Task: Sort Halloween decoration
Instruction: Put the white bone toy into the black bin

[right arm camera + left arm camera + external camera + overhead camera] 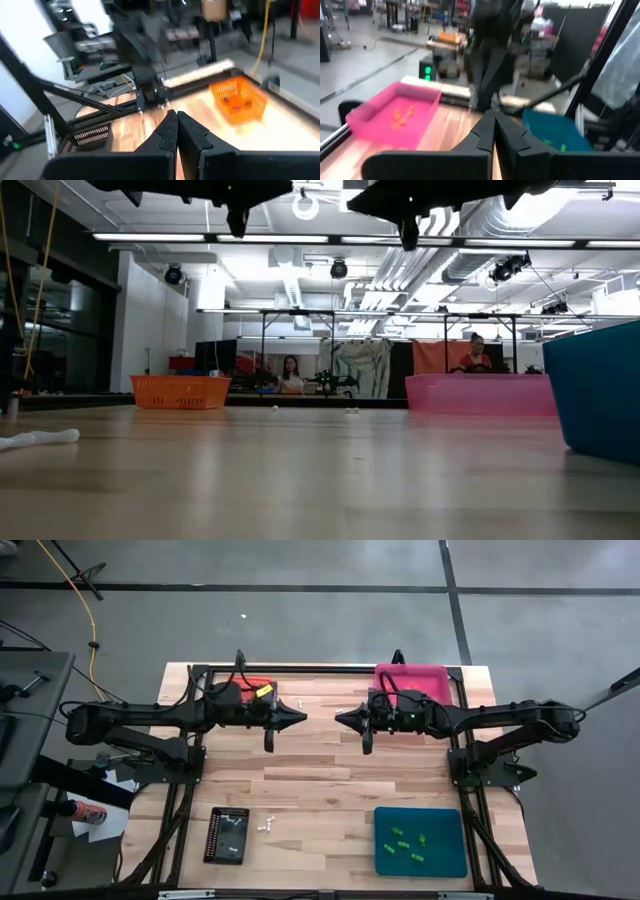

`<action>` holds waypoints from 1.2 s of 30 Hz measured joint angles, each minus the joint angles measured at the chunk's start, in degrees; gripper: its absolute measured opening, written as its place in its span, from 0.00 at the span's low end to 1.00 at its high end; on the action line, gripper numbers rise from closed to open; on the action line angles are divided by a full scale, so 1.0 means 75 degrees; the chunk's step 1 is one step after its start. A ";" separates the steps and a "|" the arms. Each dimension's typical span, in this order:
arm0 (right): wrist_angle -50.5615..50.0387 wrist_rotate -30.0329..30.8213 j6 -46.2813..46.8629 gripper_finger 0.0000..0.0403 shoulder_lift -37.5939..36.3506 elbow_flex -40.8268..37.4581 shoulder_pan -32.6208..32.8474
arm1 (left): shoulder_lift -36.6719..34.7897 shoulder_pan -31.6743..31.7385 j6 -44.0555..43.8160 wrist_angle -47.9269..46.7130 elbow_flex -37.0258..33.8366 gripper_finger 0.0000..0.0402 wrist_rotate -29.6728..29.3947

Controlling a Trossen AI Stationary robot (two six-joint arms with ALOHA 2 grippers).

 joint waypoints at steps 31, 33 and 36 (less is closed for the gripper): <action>-0.9160 -0.0952 -0.4573 0.24 0.6734 0.6600 -0.2664 | -0.0979 -0.0003 -0.0387 0.1885 0.0000 0.00 0.0001; -0.9158 -0.0795 -0.4736 0.29 0.6903 0.6654 -0.2668 | -0.0979 -0.0003 -0.0387 0.1886 0.0000 0.00 0.0001; -0.9108 -0.0578 -0.4982 0.33 0.7068 0.6665 -0.2669 | -0.0979 -0.0003 -0.0388 0.1885 0.0000 0.00 0.0000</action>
